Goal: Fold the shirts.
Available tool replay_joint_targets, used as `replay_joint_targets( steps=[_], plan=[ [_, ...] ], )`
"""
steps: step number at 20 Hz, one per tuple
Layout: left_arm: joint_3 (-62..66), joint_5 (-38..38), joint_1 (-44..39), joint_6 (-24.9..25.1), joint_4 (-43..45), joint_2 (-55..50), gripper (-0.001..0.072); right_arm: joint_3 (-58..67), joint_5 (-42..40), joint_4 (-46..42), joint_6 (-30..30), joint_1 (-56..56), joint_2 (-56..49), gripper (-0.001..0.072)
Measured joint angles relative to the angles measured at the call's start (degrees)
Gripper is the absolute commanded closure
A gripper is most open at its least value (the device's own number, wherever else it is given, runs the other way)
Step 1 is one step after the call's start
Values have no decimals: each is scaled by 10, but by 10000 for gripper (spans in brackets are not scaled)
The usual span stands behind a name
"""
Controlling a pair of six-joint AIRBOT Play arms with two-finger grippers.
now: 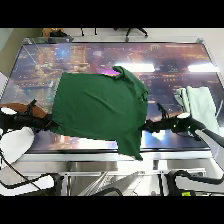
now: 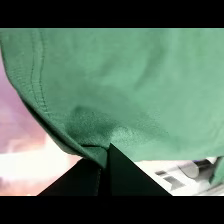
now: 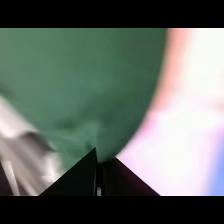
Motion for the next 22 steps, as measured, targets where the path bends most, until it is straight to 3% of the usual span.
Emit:
replay_joint_targets(
  steps=[3, 8, 13, 18, 22],
  plan=[
    [78, -39, 0, 14, -77, 43, 692, 130, 33, 26, -4, -21, 58, 690],
    [347, -72, 9, 16, -263, 147, 692, 510, 59, 44, 7, -102, 116, 689],
    [634, -68, 101, -14, -335, 214, 692, 794, 49, 42, 24, -171, 133, 690],
    [658, -58, 191, -17, -359, 259, 691, 869, 35, 14, 28, -189, 143, 689],
    [594, -68, 110, 8, -359, 215, 691, 834, 74, 43, 27, -189, 93, 689]
  ],
)
